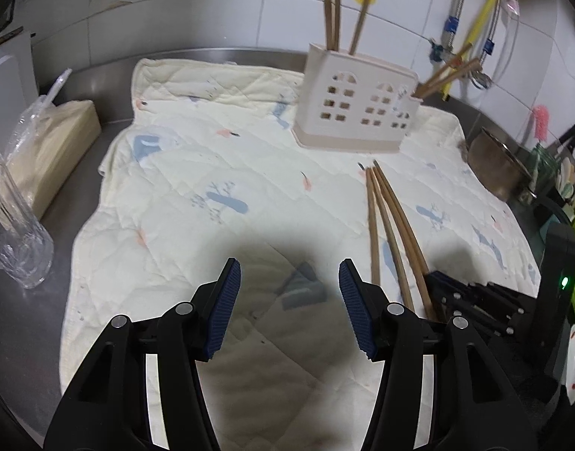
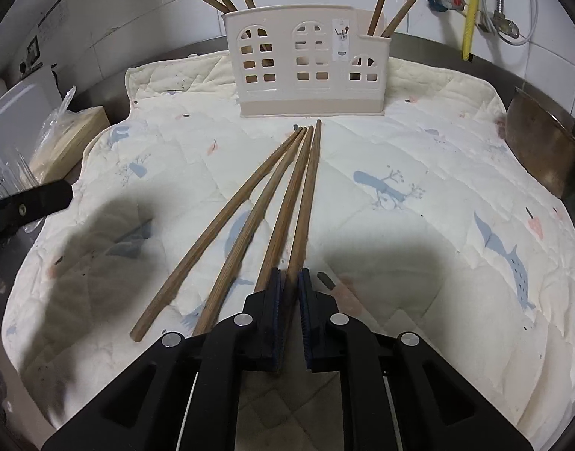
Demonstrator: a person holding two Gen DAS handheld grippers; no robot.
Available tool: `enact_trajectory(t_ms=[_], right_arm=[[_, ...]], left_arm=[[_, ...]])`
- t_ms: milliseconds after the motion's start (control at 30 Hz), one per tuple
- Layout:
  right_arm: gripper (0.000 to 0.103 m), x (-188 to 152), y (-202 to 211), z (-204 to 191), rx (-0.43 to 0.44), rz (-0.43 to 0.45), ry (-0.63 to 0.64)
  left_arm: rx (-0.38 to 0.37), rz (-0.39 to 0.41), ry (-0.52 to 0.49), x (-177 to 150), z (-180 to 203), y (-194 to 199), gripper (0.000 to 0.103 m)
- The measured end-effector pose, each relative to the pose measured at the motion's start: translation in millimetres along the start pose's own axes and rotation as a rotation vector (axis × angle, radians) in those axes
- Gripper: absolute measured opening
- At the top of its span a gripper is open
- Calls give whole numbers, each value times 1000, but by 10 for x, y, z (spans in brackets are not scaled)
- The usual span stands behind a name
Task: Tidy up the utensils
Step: 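Move both open tools back down over the remaining chopsticks on the mat, then close the left tool on a chopstick while the right tool grasps another chopstick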
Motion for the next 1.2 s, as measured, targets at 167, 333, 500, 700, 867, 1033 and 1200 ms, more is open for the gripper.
enact_trajectory(t_ms=[167,333,500,700,867,1033,1200], right_arm=[[8,2,45,73,11,7,-27],[8,45,204,182,3,49,-43],[7,154,431,298,-17,117,-36],[7,324,698,370,-18,199,-19],[7,444,795,387,-20,235,1],[7,521,838,411,-18,253,7],[7,573,856,446,-10,257,3]], left_arm=[[-47,-35,-33,-110,180,-110,55],[-98,-68,-64,-199,373,-275,54],[-146,-105,-75,-237,504,-461,33],[-167,-135,-79,-246,561,-621,21],[-166,-158,-74,-252,572,-722,19],[-150,-158,-71,-211,554,-779,10],[-134,-154,-86,-169,572,-744,5]])
Point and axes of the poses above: each gripper's, at about its wrist camera, not at the fingertips, and y roughly against the way its jaws point, z to its right, x to its top, the point moved 5 cm from there along -y, roughly the way its jaws point, and after that the axes turned 8 degrees about -x, right-handed, at the moved point
